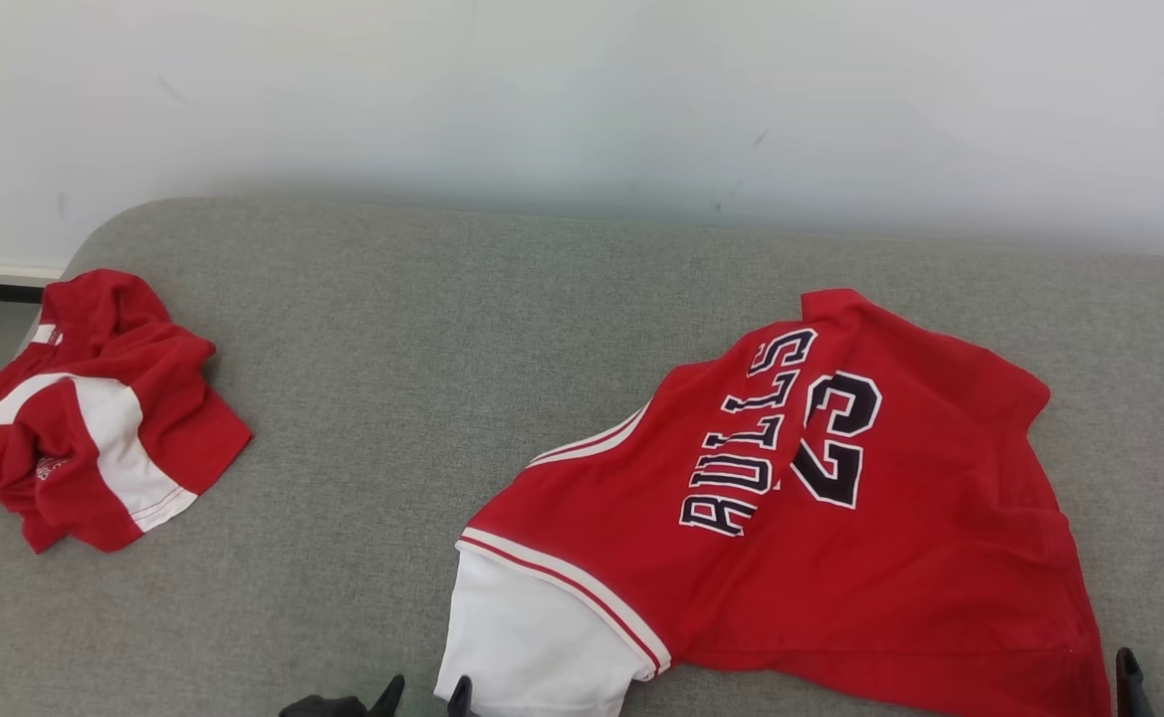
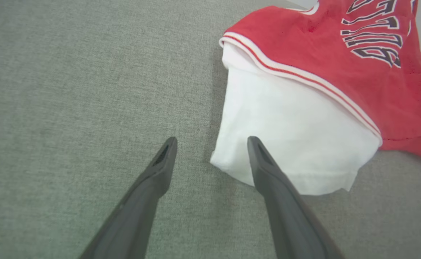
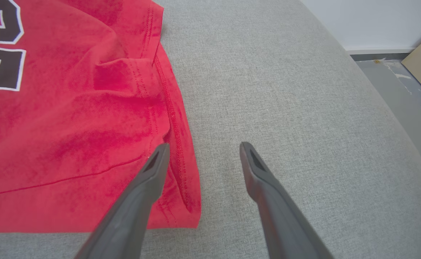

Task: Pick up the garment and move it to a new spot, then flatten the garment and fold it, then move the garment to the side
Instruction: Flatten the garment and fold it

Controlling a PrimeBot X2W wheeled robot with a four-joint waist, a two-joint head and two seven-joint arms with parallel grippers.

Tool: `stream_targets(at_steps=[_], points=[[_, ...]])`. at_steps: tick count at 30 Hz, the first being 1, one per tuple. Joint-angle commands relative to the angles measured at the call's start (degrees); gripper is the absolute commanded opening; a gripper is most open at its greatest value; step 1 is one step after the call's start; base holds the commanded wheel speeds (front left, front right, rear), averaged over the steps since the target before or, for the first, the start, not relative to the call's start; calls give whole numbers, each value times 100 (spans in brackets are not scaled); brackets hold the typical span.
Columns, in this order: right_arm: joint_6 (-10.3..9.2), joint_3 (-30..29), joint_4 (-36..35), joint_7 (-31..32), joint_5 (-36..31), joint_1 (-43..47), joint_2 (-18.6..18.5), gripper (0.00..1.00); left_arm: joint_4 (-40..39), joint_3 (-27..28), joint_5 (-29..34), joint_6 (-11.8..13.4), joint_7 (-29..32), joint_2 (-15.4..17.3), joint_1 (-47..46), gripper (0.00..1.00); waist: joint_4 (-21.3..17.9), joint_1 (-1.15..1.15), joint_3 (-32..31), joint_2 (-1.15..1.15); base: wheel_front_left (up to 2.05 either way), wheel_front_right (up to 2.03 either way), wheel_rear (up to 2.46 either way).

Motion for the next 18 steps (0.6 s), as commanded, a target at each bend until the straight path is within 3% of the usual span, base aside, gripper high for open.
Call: stream_targets(at_steps=[1,14,15,16,17,18], points=[[-13,27,14,-15,45,-26,15,100,70,-78,96,-39,55,82,47,100,-17,1,-17,0,0,0,0],[-13,214,-39,-12,123,11,15,100,424,-399,475,-104,-34,283,-251,100,-131,1,32,0,0,0,0],[-13,226,-38,-10,125,3,15,100,448,-415,493,-115,-44,289,-270,78,-140,1,39,0,0,0,0],[-13,232,-35,-10,128,-3,15,100,481,-438,507,-137,-43,309,-282,67,-149,1,45,0,0,0,0],[-13,241,-30,-10,120,-7,16,100,499,-462,513,-145,-5,326,-285,48,-155,1,47,0,0,0,0],[-13,249,-22,-5,120,-6,16,100,465,-489,524,-150,28,361,-276,47,-162,1,48,0,0,0,0]])
